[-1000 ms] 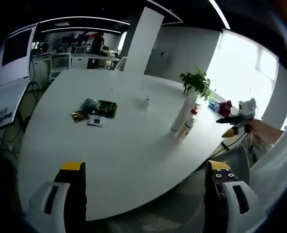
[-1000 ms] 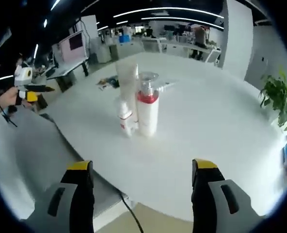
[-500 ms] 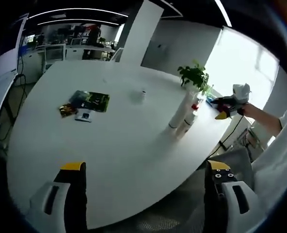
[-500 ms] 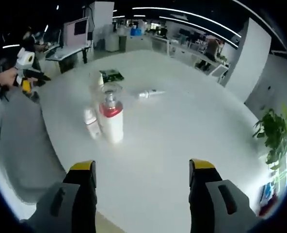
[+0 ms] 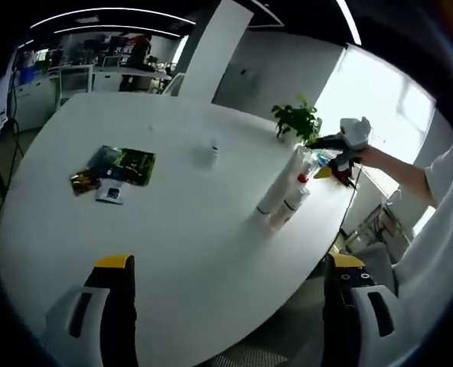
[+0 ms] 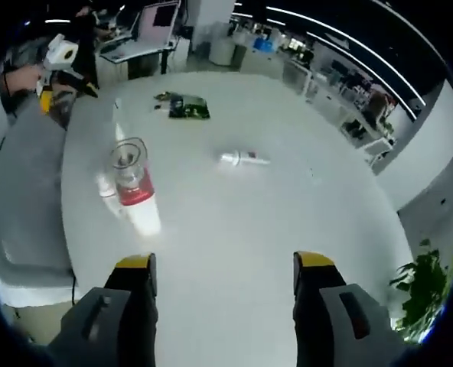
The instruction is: Arrange the skincare products in the storage area until every visible bottle or jar stands upright without overlapping.
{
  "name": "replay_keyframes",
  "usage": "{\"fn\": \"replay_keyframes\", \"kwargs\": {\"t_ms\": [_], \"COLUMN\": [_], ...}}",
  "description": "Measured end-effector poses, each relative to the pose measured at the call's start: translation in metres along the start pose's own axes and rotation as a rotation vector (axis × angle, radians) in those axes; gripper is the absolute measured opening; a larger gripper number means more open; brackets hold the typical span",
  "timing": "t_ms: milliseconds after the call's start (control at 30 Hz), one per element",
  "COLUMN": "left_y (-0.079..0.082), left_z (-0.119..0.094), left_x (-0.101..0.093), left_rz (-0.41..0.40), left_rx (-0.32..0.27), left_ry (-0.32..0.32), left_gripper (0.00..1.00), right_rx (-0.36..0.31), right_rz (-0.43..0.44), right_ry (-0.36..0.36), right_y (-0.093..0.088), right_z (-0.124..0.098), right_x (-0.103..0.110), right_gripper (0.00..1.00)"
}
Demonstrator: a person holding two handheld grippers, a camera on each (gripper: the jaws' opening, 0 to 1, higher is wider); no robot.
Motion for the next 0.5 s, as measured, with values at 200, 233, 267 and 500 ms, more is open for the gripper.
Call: {"fn": "replay_keyframes", "kwargs": {"t_ms": [200,233,267,500], "left_y": [0.001,0.001,0.001,0.003], "left_z": [0.003,0.004,0.005,0.013], "left_x": [0.005,0.006,0.007,0.008], "left_rz": [-0.042,-0.047,-0.052,-0.092], "left_rx": [-0.028,-0.033,-0.036,-0.062], "left_ry": [0.012,0.013,0.013,0.016], "left_gripper": [0.96,0.96,0.95,0.95], "right_rx": [-0.053,-0.057,-0.069,-0.101], "right_rz": [-0.130,-0.168,-0.187,-0.303], "right_ry": [0.051,0.062,0.070,0.202], "right_y": [0.034,0.040,0.045,0.067], "right_z": [0.018,0.023,0.027,0.068], "right_x": [-0.027,-0.032,-0.034,-0.033], "right_gripper": [0.71,0.70,0.70,0.66]}}
Point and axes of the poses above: the point that each gripper's makers call its tool centre point, and the gripper's own axes: z roughly forward along the fingers, x roughly to its left, y roughly out of its top, the point moved 6 cm from there along -z, roughly backward along the fingers, and after that the axes turned 8 degrees about -y, right-handed, at the moved point
